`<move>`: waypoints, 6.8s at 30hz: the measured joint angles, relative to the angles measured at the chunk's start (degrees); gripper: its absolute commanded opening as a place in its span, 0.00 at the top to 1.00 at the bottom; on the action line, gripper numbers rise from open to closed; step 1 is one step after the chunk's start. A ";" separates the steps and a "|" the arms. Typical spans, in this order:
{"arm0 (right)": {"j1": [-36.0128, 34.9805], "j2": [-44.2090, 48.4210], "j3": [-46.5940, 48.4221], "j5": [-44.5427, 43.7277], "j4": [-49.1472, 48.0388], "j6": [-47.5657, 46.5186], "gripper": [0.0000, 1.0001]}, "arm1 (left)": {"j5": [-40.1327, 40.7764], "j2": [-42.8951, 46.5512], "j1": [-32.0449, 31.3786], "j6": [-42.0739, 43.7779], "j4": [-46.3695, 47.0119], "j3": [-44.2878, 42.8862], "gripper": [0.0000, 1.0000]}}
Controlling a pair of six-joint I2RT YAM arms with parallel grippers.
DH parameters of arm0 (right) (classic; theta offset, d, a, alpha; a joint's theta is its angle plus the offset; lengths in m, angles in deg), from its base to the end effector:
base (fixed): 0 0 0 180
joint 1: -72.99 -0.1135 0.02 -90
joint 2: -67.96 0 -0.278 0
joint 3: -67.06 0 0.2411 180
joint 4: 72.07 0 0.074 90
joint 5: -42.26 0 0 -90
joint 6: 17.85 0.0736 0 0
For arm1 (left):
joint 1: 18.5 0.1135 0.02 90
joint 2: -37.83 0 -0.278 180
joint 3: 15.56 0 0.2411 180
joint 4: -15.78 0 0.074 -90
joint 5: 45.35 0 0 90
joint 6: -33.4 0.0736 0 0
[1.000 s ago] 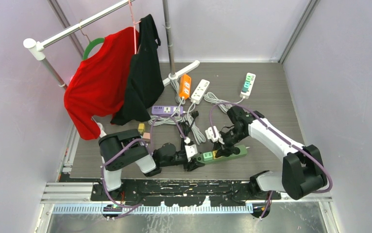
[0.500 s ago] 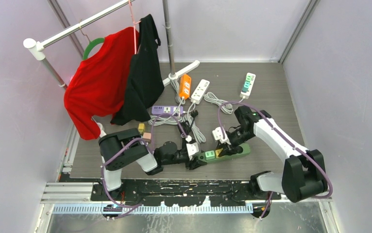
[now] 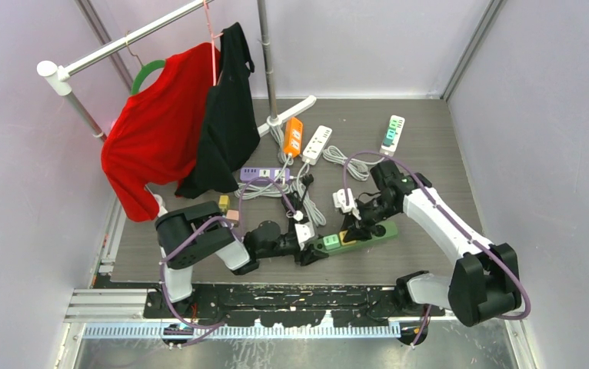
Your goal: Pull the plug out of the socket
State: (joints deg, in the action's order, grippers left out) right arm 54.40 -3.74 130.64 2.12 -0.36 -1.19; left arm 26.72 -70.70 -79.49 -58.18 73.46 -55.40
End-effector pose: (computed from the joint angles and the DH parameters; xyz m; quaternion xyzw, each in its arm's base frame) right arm 0.1648 0.1148 0.2238 -0.6753 0.6010 0.3359 0.2644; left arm 0.1438 -0.3060 0.1250 0.4638 0.6130 -0.4290 0.4744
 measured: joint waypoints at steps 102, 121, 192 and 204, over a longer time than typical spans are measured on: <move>-0.09 -4.76 -3.78 -2.40 1.95 -20.17 0.99 | 0.24 -1.90 -0.39 -2.64 -5.68 -4.87 1.00; 4.74 -4.11 -4.33 3.19 5.03 -25.00 0.99 | 0.24 -1.33 -0.55 -2.86 -6.16 -5.53 1.00; -13.14 -30.82 30.10 -7.74 -25.42 64.43 0.84 | 21.55 88.96 0.28 -24.85 -79.89 3.32 0.13; -29.09 -50.71 49.09 -15.06 -24.15 79.38 0.67 | 22.32 85.40 0.37 -30.80 -90.79 1.97 0.14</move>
State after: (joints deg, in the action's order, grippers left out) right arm 25.31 -54.45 179.73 -12.94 -24.51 78.20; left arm 49.03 14.70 -79.12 -88.98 -17.33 -53.44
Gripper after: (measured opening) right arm 0.379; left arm 0.862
